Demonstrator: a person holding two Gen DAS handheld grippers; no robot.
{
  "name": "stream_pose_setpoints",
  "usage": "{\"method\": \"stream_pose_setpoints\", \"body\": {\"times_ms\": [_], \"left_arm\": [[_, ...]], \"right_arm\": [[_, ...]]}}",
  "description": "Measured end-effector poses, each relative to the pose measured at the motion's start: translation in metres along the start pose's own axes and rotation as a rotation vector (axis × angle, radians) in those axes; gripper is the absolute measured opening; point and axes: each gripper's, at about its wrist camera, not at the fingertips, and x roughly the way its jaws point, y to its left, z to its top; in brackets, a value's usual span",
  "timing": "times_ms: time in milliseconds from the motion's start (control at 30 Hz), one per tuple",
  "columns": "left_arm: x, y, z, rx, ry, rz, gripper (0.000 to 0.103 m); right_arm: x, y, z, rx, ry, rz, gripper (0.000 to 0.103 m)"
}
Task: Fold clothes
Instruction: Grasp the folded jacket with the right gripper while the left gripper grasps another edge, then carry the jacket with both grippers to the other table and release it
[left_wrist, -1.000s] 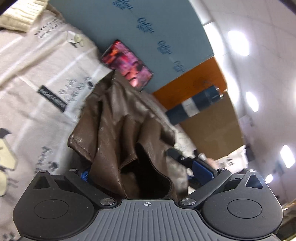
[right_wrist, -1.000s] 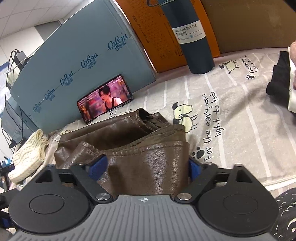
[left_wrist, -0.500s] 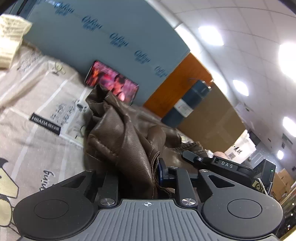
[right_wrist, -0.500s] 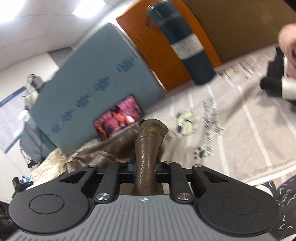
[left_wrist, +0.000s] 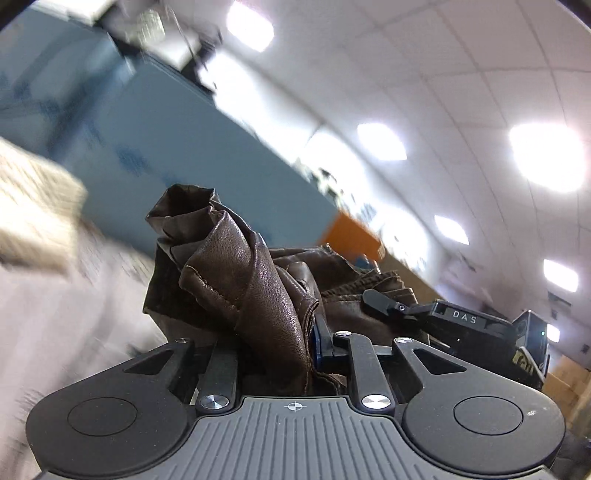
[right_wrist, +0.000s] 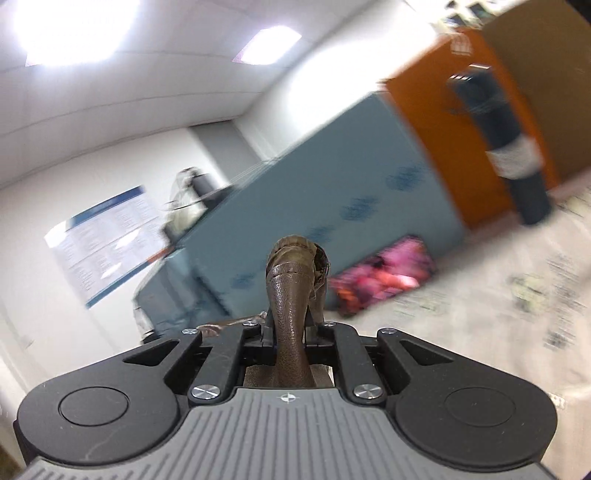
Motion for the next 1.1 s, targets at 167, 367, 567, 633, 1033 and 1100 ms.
{"method": "stream_pose_setpoints", "body": {"times_ms": [167, 367, 567, 633, 1033, 1100], "left_arm": [[-0.043, 0.028, 0.029, 0.062, -0.142, 0.130, 0.018], [-0.081, 0.069, 0.065, 0.121, -0.273, 0.293, 0.018], [-0.089, 0.116, 0.098, 0.173, -0.290, 0.411, 0.018], [-0.080, 0.133, 0.104, 0.184, -0.281, 0.442, 0.019], [-0.061, 0.191, 0.096, 0.052, -0.155, 0.665, 0.066], [-0.064, 0.187, 0.093, 0.066, -0.157, 0.738, 0.082]], "right_arm": [[0.068, 0.060, 0.001, -0.097, 0.042, 0.131, 0.009], [0.165, 0.122, -0.007, -0.136, 0.099, 0.246, 0.009], [0.249, 0.166, -0.020, -0.166, 0.149, 0.277, 0.009], [0.271, 0.176, -0.026, -0.187, 0.151, 0.277, 0.009], [0.374, 0.136, -0.080, -0.362, 0.277, 0.067, 0.010], [0.378, 0.132, -0.086, -0.393, 0.278, 0.043, 0.012]]}}
